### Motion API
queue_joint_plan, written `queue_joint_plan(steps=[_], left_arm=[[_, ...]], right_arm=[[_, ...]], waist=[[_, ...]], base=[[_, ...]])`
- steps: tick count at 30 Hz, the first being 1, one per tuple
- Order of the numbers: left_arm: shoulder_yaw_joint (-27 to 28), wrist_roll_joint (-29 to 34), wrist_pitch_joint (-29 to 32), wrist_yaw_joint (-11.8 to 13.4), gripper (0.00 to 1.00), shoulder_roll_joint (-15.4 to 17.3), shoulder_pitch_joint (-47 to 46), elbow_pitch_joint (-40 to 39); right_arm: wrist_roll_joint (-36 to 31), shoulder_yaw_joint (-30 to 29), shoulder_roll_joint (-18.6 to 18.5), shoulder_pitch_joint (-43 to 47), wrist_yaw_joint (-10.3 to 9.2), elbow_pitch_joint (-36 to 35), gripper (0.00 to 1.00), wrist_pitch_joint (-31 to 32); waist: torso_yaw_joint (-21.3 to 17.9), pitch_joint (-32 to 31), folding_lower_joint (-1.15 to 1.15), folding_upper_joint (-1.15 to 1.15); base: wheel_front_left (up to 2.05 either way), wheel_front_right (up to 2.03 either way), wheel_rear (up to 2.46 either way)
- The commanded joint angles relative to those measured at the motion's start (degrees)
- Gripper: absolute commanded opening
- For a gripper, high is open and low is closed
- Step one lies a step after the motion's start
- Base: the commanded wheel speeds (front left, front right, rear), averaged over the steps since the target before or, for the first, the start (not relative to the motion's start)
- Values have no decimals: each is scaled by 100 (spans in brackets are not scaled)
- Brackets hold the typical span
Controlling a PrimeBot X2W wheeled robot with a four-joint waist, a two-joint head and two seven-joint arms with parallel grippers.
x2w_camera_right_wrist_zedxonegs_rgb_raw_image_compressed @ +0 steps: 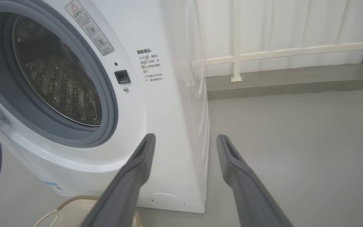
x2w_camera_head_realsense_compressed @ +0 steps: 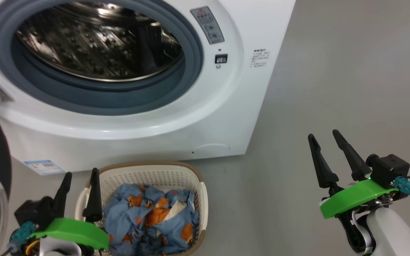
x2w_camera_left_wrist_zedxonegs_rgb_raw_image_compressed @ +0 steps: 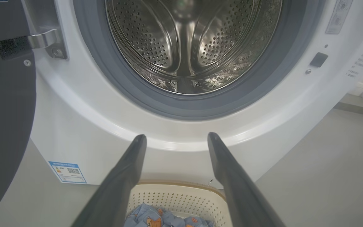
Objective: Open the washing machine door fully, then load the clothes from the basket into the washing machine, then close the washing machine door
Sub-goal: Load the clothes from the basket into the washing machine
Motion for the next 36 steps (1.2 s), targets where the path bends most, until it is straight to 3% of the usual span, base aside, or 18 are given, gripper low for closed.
queue_joint_plan(steps=[1, 20, 36], left_arm=[[167, -5, -33, -46, 100, 135, -288, 23], [-372, 76, 337, -773, 100, -53, -1626, 2102], [-1034, 159, 650, -1164, 100, -293, -2759, 3795]], right_arm=[[7, 43, -19, -146, 33, -152, 100, -69], [-120, -176, 309, -542, 33, -371, 100, -69], [-210, -241, 512, -937, 33, -575, 100, -69]], waist=[[-130, 278, 0, 0], [-528, 1655, 0, 0], [-718, 2722, 0, 0]], base=[[0, 0, 0], [0, 0, 0], [0, 0, 0]])
